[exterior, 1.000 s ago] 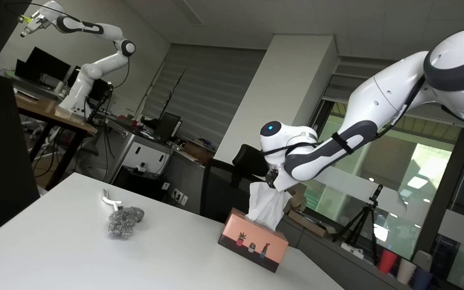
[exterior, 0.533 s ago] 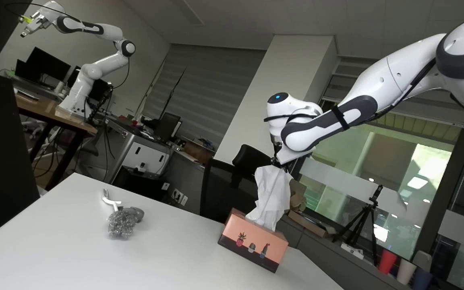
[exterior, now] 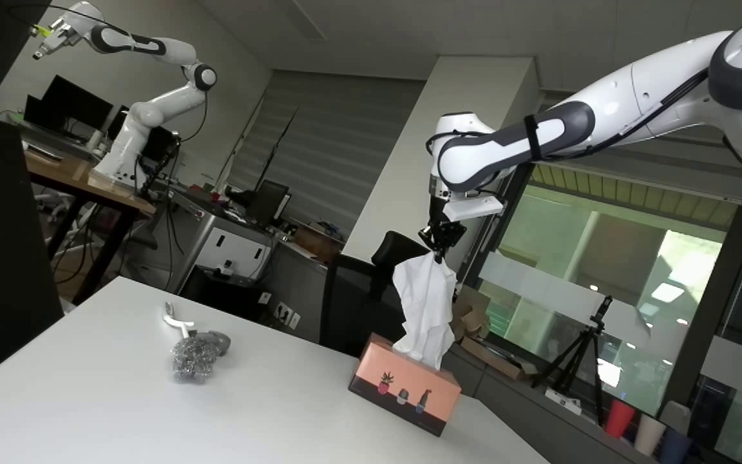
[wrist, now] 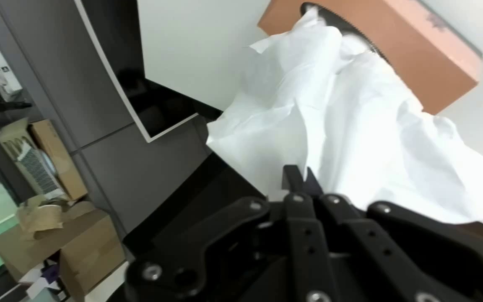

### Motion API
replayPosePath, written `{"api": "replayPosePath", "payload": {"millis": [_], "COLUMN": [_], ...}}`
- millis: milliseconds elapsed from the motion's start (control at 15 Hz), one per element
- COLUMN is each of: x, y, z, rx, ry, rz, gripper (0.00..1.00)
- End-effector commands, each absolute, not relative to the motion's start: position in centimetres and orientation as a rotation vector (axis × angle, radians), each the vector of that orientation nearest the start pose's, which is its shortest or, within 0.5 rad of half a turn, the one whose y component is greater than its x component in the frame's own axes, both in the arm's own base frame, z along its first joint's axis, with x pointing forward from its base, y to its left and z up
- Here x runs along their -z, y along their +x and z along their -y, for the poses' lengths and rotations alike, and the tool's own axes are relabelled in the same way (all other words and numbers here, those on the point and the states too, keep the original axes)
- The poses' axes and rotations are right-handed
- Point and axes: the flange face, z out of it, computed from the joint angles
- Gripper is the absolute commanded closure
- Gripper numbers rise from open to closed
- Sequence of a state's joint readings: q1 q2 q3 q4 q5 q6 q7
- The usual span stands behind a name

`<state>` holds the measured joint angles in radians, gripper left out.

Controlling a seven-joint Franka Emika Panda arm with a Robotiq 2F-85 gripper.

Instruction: Remove a tissue from the box and put it on the table

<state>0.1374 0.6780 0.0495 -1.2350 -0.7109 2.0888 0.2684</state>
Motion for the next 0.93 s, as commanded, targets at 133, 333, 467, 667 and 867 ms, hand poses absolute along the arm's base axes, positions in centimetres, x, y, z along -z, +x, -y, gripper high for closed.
{"api": "replayPosePath", "payload": {"millis": [133, 333, 467, 667, 867], "x": [-44.0, -46.0, -46.8, -46.4, -44.1], "y": [74.8, 73.8, 73.2, 72.3, 71.5], "z": [-14.7, -17.6, -19.1, -20.0, -19.9], "rx": [-0.293, -0.258, -0.223, -0.121, 0.045], "ry": [2.665, 2.721, 2.763, 2.867, 2.947], "rz": [-0.481, -0.609, -0.71, -0.897, -1.051], "gripper": [1.0, 1.0, 1.0, 1.0, 1.0]}}
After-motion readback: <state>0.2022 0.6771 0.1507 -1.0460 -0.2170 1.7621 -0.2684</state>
